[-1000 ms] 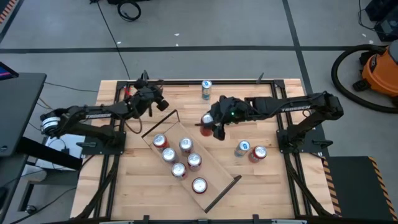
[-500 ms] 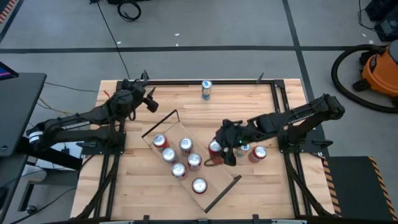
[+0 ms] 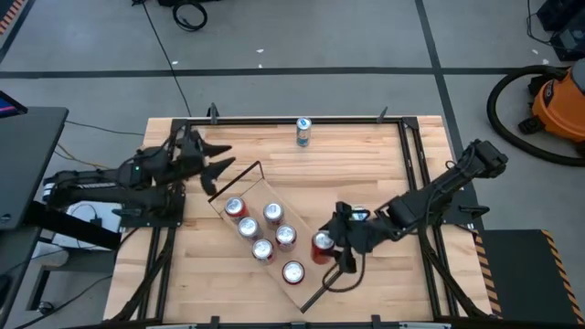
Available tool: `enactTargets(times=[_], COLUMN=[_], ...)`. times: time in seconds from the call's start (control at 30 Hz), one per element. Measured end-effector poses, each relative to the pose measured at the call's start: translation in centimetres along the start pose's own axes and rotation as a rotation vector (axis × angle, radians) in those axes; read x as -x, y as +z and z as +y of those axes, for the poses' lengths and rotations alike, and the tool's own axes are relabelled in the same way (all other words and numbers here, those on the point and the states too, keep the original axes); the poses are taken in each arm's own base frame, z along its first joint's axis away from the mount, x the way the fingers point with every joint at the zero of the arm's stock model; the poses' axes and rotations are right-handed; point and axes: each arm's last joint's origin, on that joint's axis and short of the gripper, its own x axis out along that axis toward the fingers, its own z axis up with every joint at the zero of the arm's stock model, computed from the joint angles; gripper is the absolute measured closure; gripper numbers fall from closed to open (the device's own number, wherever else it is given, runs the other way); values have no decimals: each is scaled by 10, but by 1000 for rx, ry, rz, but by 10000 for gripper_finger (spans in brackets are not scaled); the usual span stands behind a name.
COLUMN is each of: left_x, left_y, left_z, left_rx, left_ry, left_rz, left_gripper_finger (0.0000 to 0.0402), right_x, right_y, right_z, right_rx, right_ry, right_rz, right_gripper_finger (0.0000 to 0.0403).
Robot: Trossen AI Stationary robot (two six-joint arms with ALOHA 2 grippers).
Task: Place canned beverage on shelf
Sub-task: Put the red and black soda can on the shelf aligned with the other red and black soda can
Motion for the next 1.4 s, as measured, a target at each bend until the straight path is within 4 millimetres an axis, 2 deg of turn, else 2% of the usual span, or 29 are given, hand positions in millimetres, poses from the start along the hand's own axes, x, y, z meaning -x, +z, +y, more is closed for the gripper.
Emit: enactTargets(times=[0.23,0.47,0.9,1.4], left_x=[6,10,9,8], left_y=[-2,-5,-8,-9], left_z=[-22,-35,-36,-36], left_rx=[58,39,-2,-8], left_ry=[-149,-204,-158,-120], left_rz=[18,40,51,56], left_gripper_finger=[207,207,207,207], right_x=[4,0,-15,-23], right_y=[-13,-20,-27,-23], right_z=[22,30,36,27], right_rx=[10,17,137,101], right_ry=[4,2,-47,-98], right_rz=[-3,14,-31,-104], right_gripper_finger=[87,87,87,87])
